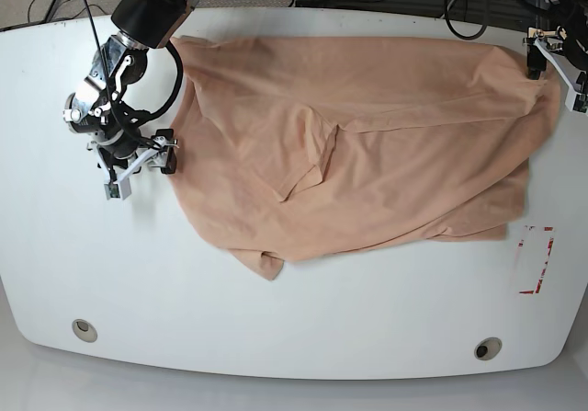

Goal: Layout the t-shirt on the table in an organized manner, then fold the t-shirt properly
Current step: 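Release the t-shirt and move the right gripper to its sleeve edge, then grasp the t-shirt's hem corner with the left gripper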

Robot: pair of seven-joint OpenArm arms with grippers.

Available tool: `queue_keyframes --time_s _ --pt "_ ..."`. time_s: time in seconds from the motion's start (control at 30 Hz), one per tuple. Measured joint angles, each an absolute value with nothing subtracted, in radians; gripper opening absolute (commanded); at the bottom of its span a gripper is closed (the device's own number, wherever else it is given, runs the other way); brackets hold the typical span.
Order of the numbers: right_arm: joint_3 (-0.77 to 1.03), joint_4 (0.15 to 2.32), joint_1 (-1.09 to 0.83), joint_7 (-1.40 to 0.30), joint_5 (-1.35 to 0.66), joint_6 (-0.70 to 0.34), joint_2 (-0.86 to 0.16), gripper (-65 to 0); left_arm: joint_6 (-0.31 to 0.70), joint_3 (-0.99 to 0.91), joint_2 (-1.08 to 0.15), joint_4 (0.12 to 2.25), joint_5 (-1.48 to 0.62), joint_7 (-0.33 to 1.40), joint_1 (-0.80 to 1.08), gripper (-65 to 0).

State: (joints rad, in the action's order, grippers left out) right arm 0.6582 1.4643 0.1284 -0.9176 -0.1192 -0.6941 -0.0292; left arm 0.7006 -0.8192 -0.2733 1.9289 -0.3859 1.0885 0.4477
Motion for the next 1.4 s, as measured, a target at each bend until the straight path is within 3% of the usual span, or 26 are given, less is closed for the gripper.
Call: queue_keyframes --time_s 0.4,0.47,0.57,0.67,0.8,0.97,1.17,1.4 --pt "0.580 1.347 0.164 -0.839 -0.136 -0.692 -0.031 -22.4 0.700 -0.824 -0.279 1.930 -0.382 1.093 0.400 -10.8" --pt "0.563 1.348 0.160 -0.840 -0.136 -0.692 -0.018 -25.2 0.701 -0.841 -0.275 1.930 -0.379 1.103 0.378 -10.8" --pt "0.559 1.351 0.152 -0.827 -0.147 -0.693 0.006 -34.9 0.705 -0.891 -0.270 1.930 -0.391 1.099 0.336 -10.8" --pt "0.556 1.351 0.147 -0.823 -0.155 -0.700 0.019 -49.6 0.697 -0.936 -0.267 1.933 -0.399 1.091 0.295 -10.8" --pt "0.555 1.347 0.147 -0.834 -0.154 -0.699 0.022 -62.0 0.698 -0.967 -0.258 1.933 -0.487 1.099 0.279 -10.8" --pt "0.555 1.346 0.143 -0.838 -0.154 -0.700 0.014 -62.5 0.700 -1.018 -0.255 1.933 -0.558 1.134 0.247 -10.8" --pt "0.555 1.346 0.142 -0.838 -0.154 -0.699 0.014 -62.5 0.697 -1.030 -0.258 1.932 -0.503 1.155 0.156 -10.8" --pt "0.554 1.346 0.141 -0.838 -0.154 -0.700 0.013 -62.5 0.698 -0.866 -0.254 1.923 -0.360 1.159 -0.002 -10.8"
